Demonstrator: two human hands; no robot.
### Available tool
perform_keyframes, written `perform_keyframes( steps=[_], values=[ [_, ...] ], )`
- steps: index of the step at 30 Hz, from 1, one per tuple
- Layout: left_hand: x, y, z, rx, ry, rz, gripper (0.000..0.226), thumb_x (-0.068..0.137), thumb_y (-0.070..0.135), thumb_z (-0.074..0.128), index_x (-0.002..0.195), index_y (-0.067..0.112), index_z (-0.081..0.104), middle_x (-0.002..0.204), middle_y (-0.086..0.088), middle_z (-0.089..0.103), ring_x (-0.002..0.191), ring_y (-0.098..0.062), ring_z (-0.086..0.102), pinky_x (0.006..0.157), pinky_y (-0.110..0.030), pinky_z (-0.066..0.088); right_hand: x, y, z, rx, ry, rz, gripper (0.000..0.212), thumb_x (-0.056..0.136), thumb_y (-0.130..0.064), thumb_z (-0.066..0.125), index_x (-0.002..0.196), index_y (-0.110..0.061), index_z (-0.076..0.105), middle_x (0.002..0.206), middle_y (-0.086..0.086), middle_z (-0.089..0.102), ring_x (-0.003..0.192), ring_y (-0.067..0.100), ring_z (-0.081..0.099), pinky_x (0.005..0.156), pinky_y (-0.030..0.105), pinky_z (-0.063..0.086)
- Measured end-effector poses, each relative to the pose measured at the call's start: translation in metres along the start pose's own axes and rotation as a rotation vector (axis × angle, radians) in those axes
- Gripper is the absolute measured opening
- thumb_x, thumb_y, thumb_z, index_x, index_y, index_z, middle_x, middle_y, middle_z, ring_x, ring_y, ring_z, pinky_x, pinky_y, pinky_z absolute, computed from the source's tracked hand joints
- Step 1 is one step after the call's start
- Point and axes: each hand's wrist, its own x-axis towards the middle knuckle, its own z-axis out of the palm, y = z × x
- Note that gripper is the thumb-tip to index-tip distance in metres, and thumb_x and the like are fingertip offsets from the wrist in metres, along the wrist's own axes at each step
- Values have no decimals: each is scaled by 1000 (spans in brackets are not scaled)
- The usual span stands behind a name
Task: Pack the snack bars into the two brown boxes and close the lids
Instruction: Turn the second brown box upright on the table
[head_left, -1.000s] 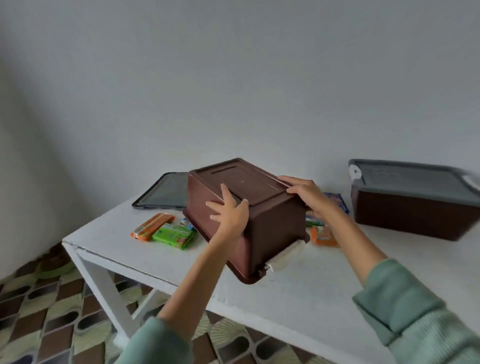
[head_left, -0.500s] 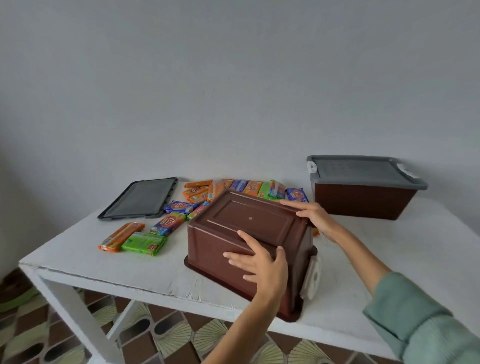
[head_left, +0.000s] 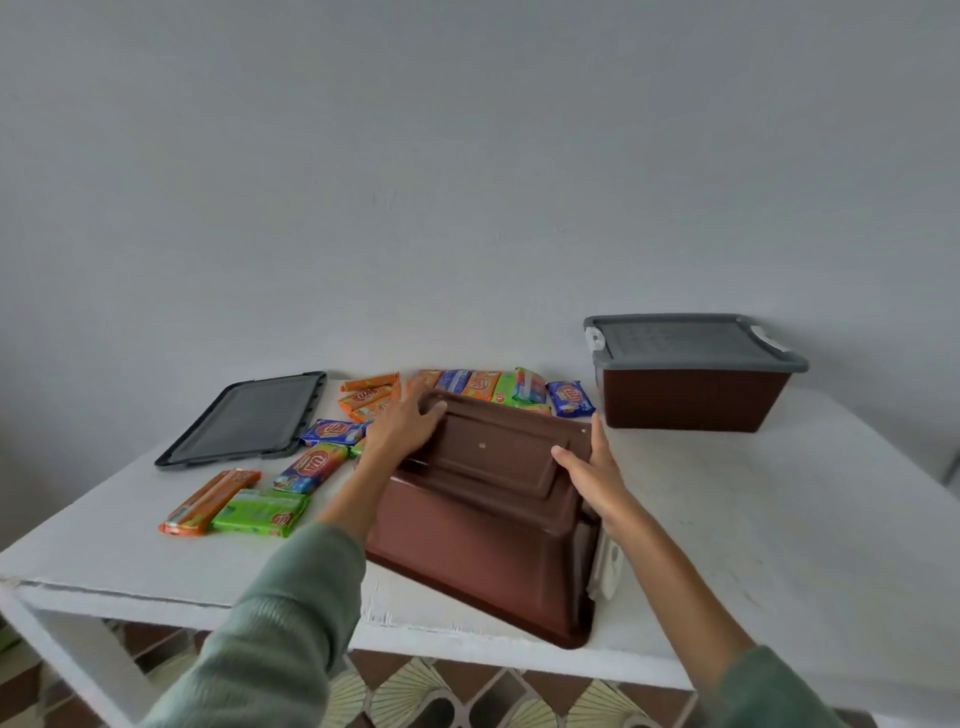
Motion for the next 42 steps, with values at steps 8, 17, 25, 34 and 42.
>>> perform_keyframes(
  steps=[8,17,25,34,42],
  values=[
    [-13,14,1,-78,1,56,59,95,50,31,147,32,10,153,-12,23,136,-35,31,106,-45,31,2,-11,-24,-3,156,-99,82,90,-34,58,149,-34,1,154,1,26,141,23,26,113,37,23],
    [-52,45,-12,-594,349,73,34,96,45,30,122,24,39,120,-12,36,95,-32,50,77,-35,35,-7,-33,-54,77,326,-529,17,88,-32,60,104,-27,58,116,-8,56,112,7,48,103,21,36],
    [-55,27,6,-478,328,32,41,95,43,34,135,38,34,142,-12,26,110,-34,52,81,-36,37,-5,-14,-47,50,487,-374,17,87,-24,61,91,-7,65,116,14,45,94,-3,47,72,1,36],
    [-12,10,-20,-956,-117,-218,66,94,58,18,148,20,15,156,-6,13,141,-33,18,110,-56,23,13,-39,-70,116,336,36,59,91,-60,34,140,-27,35,151,12,17,137,28,21,110,44,24],
    [8,-16,-17,-1132,-466,-439,65,79,61,46,125,15,49,143,-16,39,128,-48,34,98,-75,21,53,-10,-101,201,128,350,77,70,-87,27,117,-33,56,83,10,57,81,25,55,73,42,46]
  ],
)
